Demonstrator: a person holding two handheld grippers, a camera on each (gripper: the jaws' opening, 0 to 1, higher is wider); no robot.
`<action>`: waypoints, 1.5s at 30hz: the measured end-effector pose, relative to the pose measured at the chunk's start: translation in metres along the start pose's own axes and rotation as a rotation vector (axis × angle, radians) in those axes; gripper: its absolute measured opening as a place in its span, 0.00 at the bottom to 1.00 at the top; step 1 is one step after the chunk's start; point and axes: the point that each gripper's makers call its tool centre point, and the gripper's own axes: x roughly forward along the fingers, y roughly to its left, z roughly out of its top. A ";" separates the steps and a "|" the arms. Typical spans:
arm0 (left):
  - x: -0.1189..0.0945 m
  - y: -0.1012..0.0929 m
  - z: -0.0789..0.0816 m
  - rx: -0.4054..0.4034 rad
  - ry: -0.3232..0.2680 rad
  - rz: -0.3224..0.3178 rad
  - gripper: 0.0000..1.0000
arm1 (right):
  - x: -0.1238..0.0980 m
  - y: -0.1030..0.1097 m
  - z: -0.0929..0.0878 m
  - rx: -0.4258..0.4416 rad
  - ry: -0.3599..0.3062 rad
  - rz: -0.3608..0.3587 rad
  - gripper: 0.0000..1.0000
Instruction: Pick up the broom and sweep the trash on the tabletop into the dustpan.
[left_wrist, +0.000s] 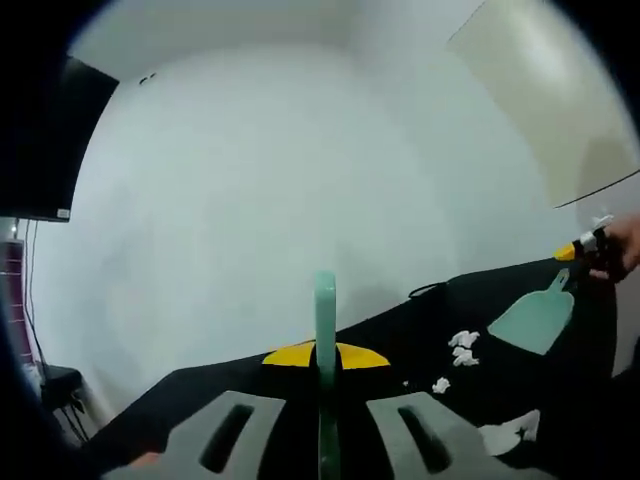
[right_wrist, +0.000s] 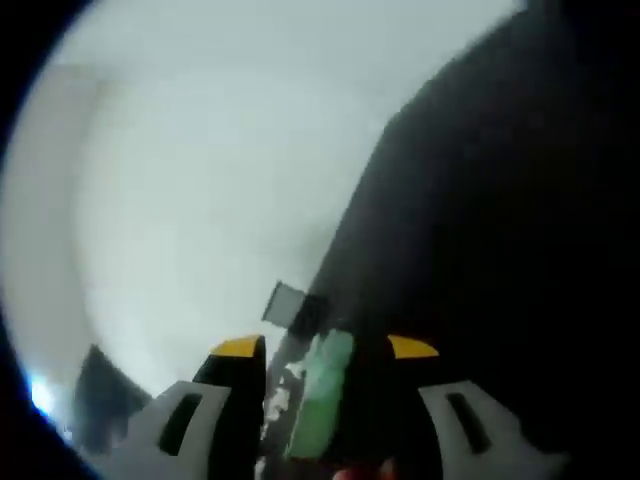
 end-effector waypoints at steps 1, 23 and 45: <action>0.001 0.001 -0.001 -0.003 0.005 0.000 0.04 | 0.000 -0.001 0.009 -0.034 -0.035 0.006 0.48; 0.045 -0.009 -0.014 -0.020 0.094 0.029 0.04 | 0.087 0.036 0.039 -0.348 -0.083 0.288 0.33; 0.060 -0.070 0.022 -0.188 0.004 -0.002 0.04 | 0.065 0.019 0.072 -0.193 -0.224 0.274 0.30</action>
